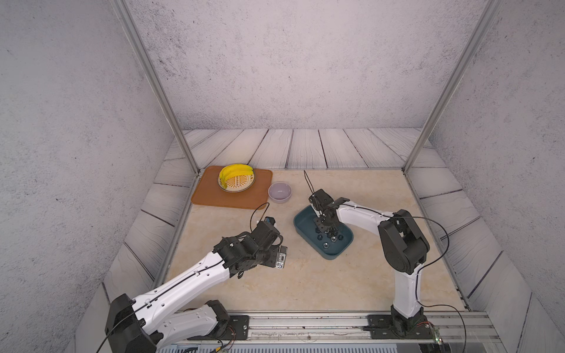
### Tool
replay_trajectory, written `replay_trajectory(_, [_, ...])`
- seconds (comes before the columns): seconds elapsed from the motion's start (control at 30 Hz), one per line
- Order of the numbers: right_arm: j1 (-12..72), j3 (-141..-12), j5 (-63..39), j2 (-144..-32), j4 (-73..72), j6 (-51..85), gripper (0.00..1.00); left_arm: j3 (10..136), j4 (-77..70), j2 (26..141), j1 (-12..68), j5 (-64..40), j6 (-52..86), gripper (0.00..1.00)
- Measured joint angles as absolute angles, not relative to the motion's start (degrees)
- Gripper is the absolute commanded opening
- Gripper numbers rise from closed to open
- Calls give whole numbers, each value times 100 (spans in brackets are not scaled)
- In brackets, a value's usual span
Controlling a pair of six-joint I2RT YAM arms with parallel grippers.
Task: Put the nuts on the desktop into the storage box
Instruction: Place the nut in the storage box, then reset both arms
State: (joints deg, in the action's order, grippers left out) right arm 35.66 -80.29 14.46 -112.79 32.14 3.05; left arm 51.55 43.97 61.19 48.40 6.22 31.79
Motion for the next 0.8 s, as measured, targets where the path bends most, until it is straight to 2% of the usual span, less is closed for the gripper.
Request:
replay_trajectory(0.3, [3566, -7710, 1295, -9734, 3111, 462, 53, 5548, 5057, 6119, 4842, 1643, 3382, 98])
replay_trajectory(0.33, [3566, -7605, 1256, -9533, 3033, 508, 57, 5623, 5094, 6121, 4842, 1758, 3393, 98])
replay_trajectory(0.37, [3566, -7450, 1221, -9273, 2906, 556, 85, 5701, 5120, 6121, 4842, 1892, 3402, 98])
replay_trajectory(0.4, [3566, -7301, 1201, -9043, 2808, 646, 99, 5758, 5124, 6121, 4840, 2014, 3411, 98])
replay_trajectory(0.63, [3555, -5815, 1313, -7164, 1601, 954, 99, 5977, 5098, 6119, 4757, 2709, 3393, 98])
replay_trajectory(0.8, [3507, -4565, 1905, -5610, 436, 982, 100, 5791, 4508, 5990, 4622, 3109, 2967, 98])
